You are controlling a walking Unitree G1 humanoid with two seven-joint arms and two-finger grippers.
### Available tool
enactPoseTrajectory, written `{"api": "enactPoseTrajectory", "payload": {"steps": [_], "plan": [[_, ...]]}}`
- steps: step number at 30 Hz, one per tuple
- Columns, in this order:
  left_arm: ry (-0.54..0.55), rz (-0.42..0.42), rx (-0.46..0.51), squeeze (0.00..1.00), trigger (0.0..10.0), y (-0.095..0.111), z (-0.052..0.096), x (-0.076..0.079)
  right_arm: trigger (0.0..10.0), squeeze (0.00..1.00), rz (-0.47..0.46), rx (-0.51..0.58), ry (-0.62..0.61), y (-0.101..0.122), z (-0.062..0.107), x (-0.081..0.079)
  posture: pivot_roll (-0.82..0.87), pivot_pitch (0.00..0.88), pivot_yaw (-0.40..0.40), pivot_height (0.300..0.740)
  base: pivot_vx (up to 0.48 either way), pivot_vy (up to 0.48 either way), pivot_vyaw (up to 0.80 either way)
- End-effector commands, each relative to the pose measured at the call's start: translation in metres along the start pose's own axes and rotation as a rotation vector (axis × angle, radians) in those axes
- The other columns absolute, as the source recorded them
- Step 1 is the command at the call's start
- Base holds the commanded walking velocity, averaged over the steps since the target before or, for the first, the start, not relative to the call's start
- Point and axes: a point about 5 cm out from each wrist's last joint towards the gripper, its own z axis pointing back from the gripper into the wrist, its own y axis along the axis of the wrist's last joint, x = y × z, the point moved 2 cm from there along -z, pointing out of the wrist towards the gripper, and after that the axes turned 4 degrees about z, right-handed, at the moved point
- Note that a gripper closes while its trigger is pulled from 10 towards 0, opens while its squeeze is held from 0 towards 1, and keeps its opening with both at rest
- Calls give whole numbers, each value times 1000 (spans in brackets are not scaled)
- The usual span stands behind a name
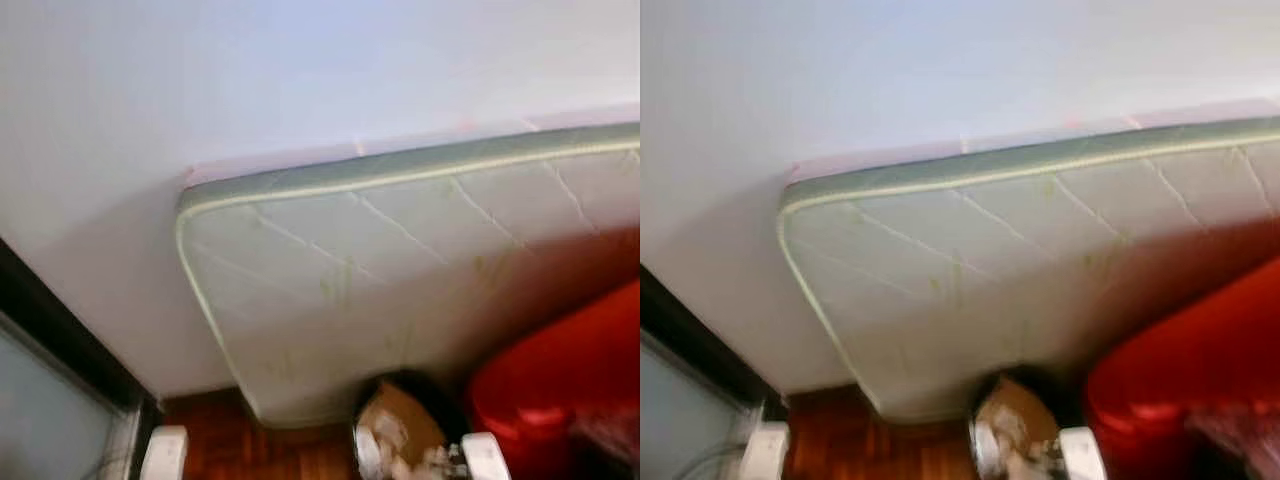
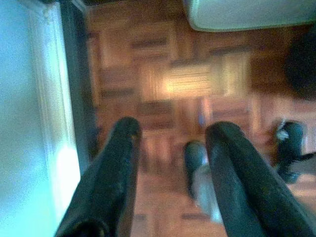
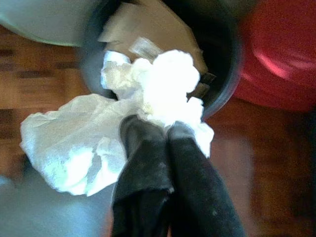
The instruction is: Clean up the room
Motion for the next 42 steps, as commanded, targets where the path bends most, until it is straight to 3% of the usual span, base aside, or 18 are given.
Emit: {"api": "enactPoseTrajectory", "payload": {"steps": [1,17,28,32,39,40,41,42], "plan": [[12,-17,-2,0,10000,1,1,-5,10000,0,-3,21,-4,8,-2,-2,-41,25,1,740,352,0,0],[28,-29,48,0,10000,11,1,-8,10000,0,-17,176,-28,29,-1,-1,-36,57,6,740,65,0,0],[46,-10,165,0,10000,40,0,-11,10000,0,-35,277,-29,56,-3,-3,4,65,34,740,0,0,0],[56,50,214,0,10000,48,1,-11,10000,0,-54,333,-52,65,-1,1,10,95,22,740,0,0,0],[26,49,240,0,10000,54,0,-3,10000,0,-71,385,-79,72,2,10,-12,118,5,740,0,0,0],[18,54,254,0,10000,57,0,-1,10000,0,-44,605,-50,134,5,-13,-7,124,-6,740,0,0,0],[18,54,254,0,10000,57,0,-1,10000,0,-44,605,-50,134,5,-13,-7,124,-6,740,0,0,0],[18,74,271,0,10000,60,0,1,10000,0,-48,732,-31,169,13,-25,14,132,-18,740,0,0,0]]}}
